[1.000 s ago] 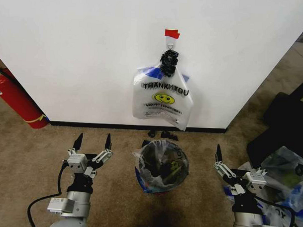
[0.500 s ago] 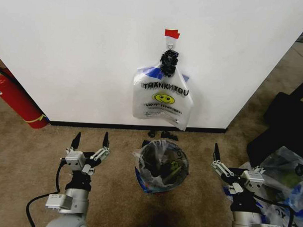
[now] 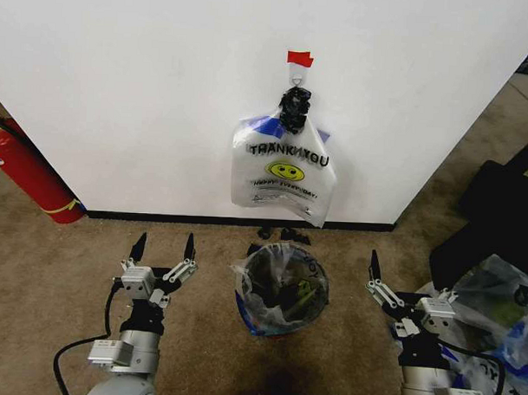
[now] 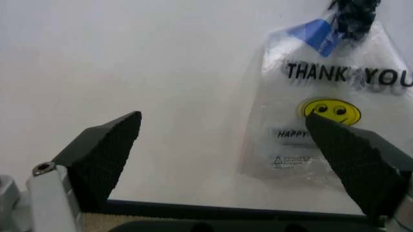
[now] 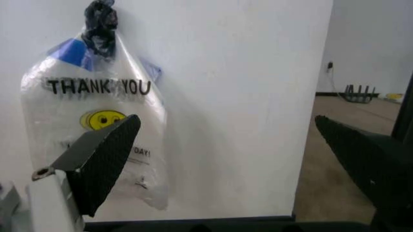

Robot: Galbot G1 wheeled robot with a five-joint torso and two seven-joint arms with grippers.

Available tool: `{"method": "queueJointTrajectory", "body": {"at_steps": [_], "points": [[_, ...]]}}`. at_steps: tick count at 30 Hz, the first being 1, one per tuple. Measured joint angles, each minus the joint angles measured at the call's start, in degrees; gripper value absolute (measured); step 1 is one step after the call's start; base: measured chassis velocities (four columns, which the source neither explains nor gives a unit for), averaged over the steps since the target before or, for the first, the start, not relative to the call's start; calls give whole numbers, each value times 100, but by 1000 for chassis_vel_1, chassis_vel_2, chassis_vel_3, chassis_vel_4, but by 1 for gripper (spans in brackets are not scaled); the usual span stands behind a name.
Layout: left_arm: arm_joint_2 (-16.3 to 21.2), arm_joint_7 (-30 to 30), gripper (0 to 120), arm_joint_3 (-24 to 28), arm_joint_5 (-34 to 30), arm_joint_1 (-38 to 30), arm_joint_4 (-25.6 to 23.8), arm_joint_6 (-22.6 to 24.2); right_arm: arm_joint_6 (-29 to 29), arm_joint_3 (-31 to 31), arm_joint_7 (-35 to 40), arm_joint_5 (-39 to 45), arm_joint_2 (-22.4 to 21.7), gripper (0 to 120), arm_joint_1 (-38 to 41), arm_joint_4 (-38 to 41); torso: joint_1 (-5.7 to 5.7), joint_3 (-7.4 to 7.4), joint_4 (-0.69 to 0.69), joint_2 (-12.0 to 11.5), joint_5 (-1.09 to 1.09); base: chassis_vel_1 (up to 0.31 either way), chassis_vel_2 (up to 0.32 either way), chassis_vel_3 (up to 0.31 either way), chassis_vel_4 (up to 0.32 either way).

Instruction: Pick up the garbage bag from the wall and place it over the trash bin.

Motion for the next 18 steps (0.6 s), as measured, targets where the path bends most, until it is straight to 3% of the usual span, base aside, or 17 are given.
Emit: {"method": "queueJointTrajectory", "body": {"at_steps": [18], "points": [[42,-57,100,50,63,-3,7,-14,-169,-74,26,-74,22,100,-9,46,0,0,0,0,0,0,0,0,0]]}}
